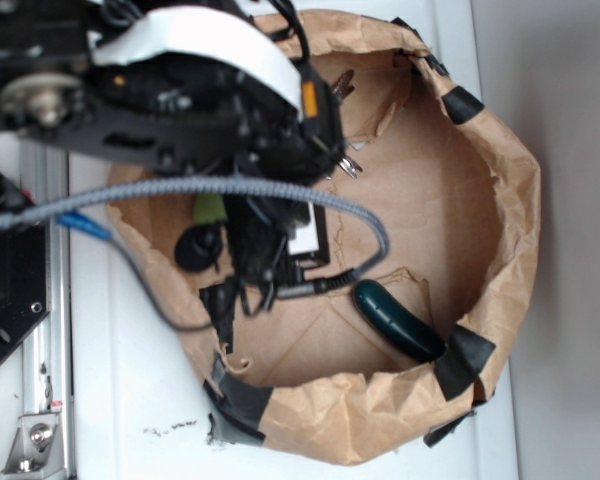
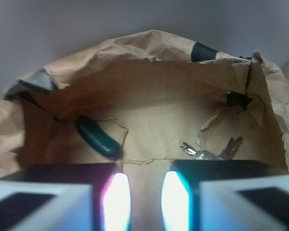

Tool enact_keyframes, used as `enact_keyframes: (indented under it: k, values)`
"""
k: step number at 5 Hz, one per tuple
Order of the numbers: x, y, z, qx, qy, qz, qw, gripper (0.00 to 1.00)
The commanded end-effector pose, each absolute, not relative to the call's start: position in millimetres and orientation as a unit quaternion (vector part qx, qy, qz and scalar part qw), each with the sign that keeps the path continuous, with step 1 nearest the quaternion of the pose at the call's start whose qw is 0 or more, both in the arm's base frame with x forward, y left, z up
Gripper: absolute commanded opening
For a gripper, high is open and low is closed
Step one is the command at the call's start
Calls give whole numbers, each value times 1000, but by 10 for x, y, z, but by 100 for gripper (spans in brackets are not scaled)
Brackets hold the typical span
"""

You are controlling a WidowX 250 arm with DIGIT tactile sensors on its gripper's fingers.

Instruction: Grab the silver keys.

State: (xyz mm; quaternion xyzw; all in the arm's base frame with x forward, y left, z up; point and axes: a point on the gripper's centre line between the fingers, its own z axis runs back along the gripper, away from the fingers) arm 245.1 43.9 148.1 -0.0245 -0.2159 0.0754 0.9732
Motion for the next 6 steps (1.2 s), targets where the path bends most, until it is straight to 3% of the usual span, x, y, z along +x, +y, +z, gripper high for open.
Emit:
enact_keyframes:
  k: [1,3,4,6]
  values:
    - [2477,918,1174,11,-205,72,976,100]
    - [2527,1031,880,29,-174,74,982,100]
    - [2446,795,806,50,-183,41,981,100]
    - [2450,580,692,50,-185,47,980,100]
